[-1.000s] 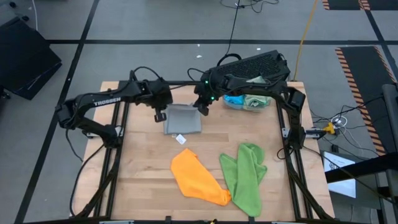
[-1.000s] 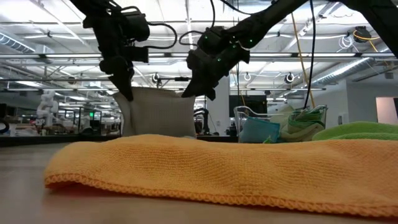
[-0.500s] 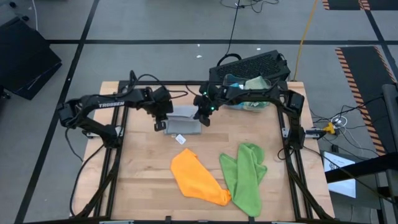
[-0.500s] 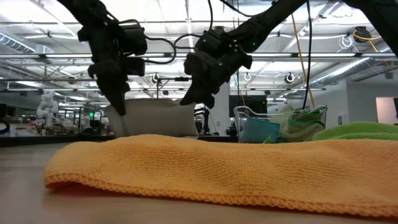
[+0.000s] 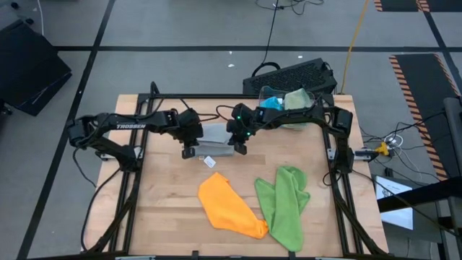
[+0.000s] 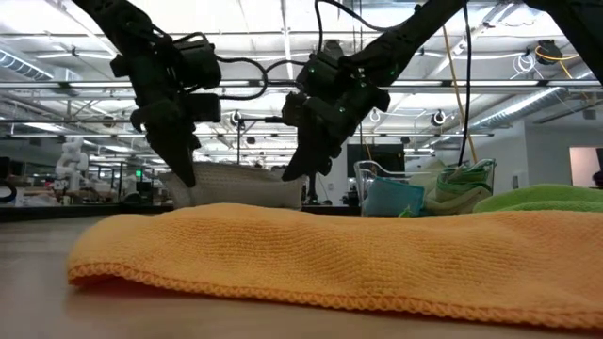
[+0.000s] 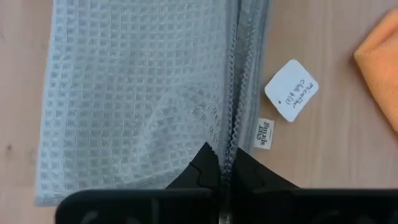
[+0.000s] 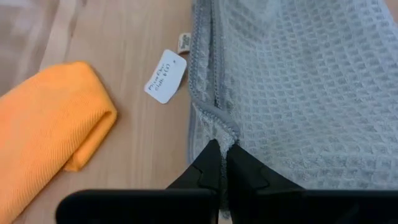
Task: Fold microfiber towels
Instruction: Fold the gray microfiber towel
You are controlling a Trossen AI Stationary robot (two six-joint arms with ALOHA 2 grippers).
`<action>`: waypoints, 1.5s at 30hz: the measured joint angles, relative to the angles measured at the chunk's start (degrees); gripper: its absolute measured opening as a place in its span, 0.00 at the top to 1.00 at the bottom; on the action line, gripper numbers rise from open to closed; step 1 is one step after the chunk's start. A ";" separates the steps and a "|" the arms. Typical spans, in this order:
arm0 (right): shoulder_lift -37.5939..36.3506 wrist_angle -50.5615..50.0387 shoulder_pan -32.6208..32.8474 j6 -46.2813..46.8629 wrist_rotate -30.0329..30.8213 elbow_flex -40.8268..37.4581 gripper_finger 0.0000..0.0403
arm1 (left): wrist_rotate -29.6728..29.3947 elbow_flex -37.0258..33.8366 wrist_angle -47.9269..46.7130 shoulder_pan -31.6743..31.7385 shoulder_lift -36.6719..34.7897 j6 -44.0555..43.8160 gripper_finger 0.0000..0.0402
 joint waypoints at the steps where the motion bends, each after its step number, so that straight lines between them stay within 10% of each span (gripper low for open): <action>1: 0.00 0.45 0.01 0.00 -0.04 -0.23 0.99 | -0.03 -0.31 0.28 -0.15 0.00 -0.27 0.99; 24: -2.58 -0.51 0.10 8.80 -7.62 -0.48 0.58 | -3.02 4.92 -6.11 -0.19 -0.38 -12.97 0.60; 36: -9.08 -8.96 -0.29 19.88 7.31 -0.46 0.58 | 0.42 10.67 -1.20 5.49 -0.61 -14.90 0.68; 45: -11.11 -15.28 -2.13 13.42 6.80 -0.44 0.58 | 1.08 7.85 6.25 11.87 7.18 -1.86 0.37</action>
